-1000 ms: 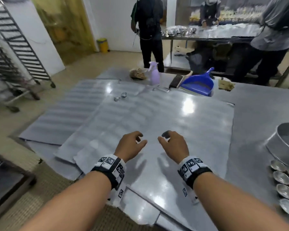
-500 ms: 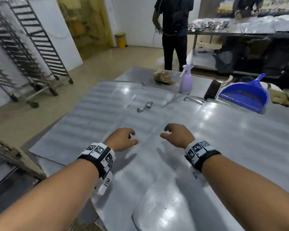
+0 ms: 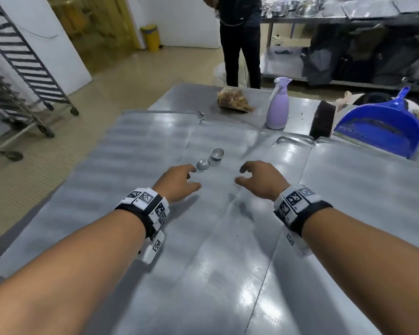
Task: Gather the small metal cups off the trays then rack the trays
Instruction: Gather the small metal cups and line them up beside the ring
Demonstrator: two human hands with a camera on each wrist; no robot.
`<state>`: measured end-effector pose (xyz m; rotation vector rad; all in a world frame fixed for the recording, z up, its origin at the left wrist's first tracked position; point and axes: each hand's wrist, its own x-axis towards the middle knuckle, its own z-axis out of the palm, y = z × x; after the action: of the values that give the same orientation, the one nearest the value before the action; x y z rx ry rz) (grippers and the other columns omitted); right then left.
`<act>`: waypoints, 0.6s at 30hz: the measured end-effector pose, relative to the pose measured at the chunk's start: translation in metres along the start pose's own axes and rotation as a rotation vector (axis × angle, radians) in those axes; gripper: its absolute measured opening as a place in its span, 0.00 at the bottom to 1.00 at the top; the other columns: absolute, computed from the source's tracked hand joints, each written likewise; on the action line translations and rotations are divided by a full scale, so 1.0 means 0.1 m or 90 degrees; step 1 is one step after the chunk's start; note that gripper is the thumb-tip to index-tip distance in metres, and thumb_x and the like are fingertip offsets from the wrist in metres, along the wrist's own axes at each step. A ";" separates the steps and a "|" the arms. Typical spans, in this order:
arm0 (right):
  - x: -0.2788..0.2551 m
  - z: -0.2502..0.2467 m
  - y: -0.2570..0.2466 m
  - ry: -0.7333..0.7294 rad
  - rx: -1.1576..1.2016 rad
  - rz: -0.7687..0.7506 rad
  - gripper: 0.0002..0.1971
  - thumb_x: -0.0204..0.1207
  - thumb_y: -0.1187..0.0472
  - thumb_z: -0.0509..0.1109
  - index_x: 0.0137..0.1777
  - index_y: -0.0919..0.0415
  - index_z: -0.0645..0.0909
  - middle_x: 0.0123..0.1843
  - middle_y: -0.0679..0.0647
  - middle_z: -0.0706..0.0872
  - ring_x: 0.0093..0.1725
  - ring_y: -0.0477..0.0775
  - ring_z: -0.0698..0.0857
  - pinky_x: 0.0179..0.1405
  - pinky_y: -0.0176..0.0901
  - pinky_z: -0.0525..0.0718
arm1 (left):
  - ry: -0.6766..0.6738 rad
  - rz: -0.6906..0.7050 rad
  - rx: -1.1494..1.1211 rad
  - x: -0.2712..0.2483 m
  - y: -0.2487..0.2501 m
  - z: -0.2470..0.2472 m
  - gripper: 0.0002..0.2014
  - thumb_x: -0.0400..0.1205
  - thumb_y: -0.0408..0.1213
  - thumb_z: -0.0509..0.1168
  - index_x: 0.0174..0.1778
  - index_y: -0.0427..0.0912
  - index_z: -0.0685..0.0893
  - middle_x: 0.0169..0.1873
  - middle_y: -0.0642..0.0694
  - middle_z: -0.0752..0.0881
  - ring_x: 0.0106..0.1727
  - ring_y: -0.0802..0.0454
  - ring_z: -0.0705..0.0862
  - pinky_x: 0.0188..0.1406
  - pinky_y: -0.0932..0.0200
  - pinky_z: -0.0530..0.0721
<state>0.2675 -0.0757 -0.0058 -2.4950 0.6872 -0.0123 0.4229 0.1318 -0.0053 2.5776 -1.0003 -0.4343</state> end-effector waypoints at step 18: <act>1.17 0.55 -0.26 -0.013 -0.030 0.040 0.26 0.79 0.48 0.68 0.77 0.43 0.73 0.74 0.56 0.73 0.70 0.60 0.77 0.70 0.55 0.78 | -0.019 0.125 0.021 1.09 -0.46 0.39 0.18 0.79 0.49 0.68 0.64 0.53 0.79 0.60 0.49 0.79 0.56 0.45 0.83 0.58 0.48 0.83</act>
<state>0.3894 -0.0851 -0.0548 -2.5142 0.7650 0.0529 0.5112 0.0810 -0.0767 2.4762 -1.2664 -0.4075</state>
